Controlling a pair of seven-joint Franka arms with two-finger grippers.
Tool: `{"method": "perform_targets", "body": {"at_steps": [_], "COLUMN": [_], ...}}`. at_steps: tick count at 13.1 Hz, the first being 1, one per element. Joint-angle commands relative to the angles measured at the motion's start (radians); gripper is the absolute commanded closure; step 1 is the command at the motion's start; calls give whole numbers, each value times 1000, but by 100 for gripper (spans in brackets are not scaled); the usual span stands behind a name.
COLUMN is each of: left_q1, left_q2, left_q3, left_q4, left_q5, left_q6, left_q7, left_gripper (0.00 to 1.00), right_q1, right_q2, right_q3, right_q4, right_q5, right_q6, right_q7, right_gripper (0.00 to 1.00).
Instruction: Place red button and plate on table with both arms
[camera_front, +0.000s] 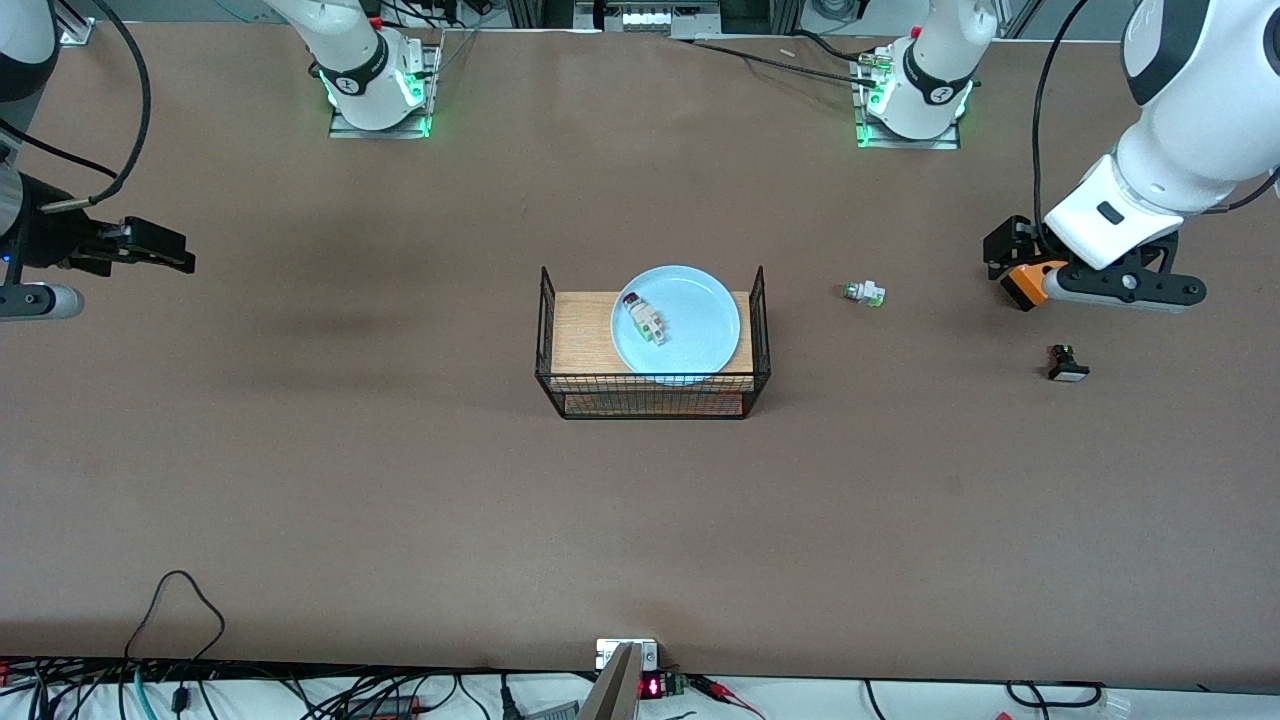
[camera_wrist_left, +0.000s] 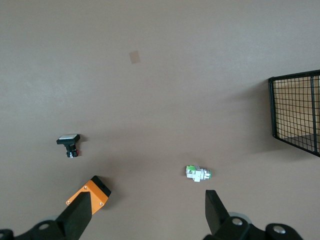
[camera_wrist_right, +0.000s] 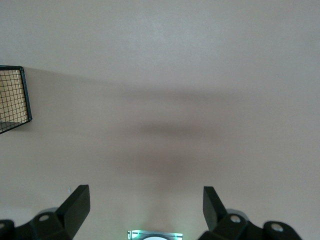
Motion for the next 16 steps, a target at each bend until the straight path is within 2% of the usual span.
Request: {"method": "perform_targets", "body": {"at_steps": [1,16], "left_q1": [1,-2], "left_q2": [17,40], "left_q3": [-1,-3], "left_q4": [42,72], "left_q5": [0,-6], "left_q6": [-24,-63], "left_q7": [11,-4], "left_gripper": [0,0], "right_q1": [1,1], "right_q2": [1,3], "right_q3": [4,4], "right_q4": [10,10], "right_q5": [2,2], "right_q6": [-3,-2], "right_q7": [-6,-6], "right_gripper": [0,0]}}
